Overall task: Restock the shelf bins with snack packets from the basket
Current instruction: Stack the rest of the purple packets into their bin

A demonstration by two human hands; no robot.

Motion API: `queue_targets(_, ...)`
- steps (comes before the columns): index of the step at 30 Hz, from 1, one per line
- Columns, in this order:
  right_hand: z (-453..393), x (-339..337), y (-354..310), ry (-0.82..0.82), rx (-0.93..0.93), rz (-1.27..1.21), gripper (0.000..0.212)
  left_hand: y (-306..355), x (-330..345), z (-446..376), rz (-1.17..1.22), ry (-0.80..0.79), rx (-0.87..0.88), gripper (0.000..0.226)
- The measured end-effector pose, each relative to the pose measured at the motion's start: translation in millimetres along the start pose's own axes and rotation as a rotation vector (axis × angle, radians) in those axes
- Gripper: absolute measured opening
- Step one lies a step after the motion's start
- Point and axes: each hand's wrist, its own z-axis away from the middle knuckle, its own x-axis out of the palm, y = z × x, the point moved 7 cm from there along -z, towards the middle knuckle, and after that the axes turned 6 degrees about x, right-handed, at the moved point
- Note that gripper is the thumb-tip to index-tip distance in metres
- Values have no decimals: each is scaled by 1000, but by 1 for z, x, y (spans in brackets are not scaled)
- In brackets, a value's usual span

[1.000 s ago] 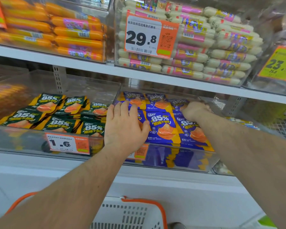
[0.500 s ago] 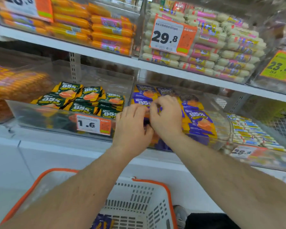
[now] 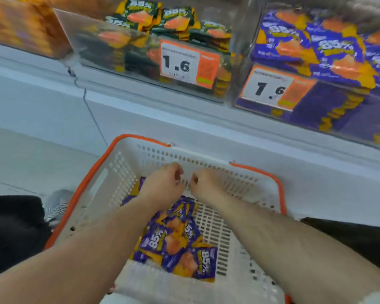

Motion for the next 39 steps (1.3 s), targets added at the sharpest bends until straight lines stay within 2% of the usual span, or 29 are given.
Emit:
queue_targets(4, 9, 91, 48, -425, 235, -8, 42, -41, 38, 3, -16, -240, -168, 33)
queue_targets(6, 17, 114, 63, -488, 313, -80, 41, -57, 51, 6, -6, -280, -226, 32)
queue_targets(9, 28, 135, 73, -497, 360, -146, 32, -73, 62, 8, 53, -297, -297, 33)
queue_targets(11, 34, 142, 61, -457, 256, -98, 26, -79, 65, 7, 84, -299, -319, 34)
queue_targets(13, 40, 146, 41, -392, 99, -9, 4, -83, 68, 7, 92, -297, -327, 32)
queue_targets(15, 47, 160, 26, -366, 35, 48, 30, -85, 69, 8, 89, -300, -337, 31)
queue_targets(17, 49, 173, 23, -326, 100, 47, 44, -87, 70, 9, 79, -298, -343, 30)
queue_targets(24, 51, 194, 20, -317, 219, 70, 50, -98, 65, 18, 116, -252, -410, 29)
queue_targets(27, 48, 194, 22, -432, 244, 47, 46, -96, 65, 16, 141, -253, -402, 29)
queue_targets(28, 46, 191, 20, -470, 247, -11, 40, -94, 66, 15, 152, -260, -396, 28)
queue_targets(30, 42, 176, 17, -505, 250, -139, 4, -86, 64, 11, 177, -261, -382, 28)
queue_targets(32, 35, 155, 15, -498, 233, -201, 31, -77, 59, 5, 208, -229, -373, 28)
queue_targets(33, 31, 141, 14, -493, 221, -218, 37, -73, 54, 3, 212, -196, -376, 27)
queue_targets(35, 26, 108, 13, -470, 221, -236, 39, -69, 40, 0, 191, -95, -397, 25)
queue_targets(37, 23, 71, 12, -407, 214, -292, 36, -69, 23, 3, 211, 28, -452, 38)
queue_targets(39, 25, 32, 12, -336, 197, -346, 29, -68, 12, 9, 350, 166, -527, 47)
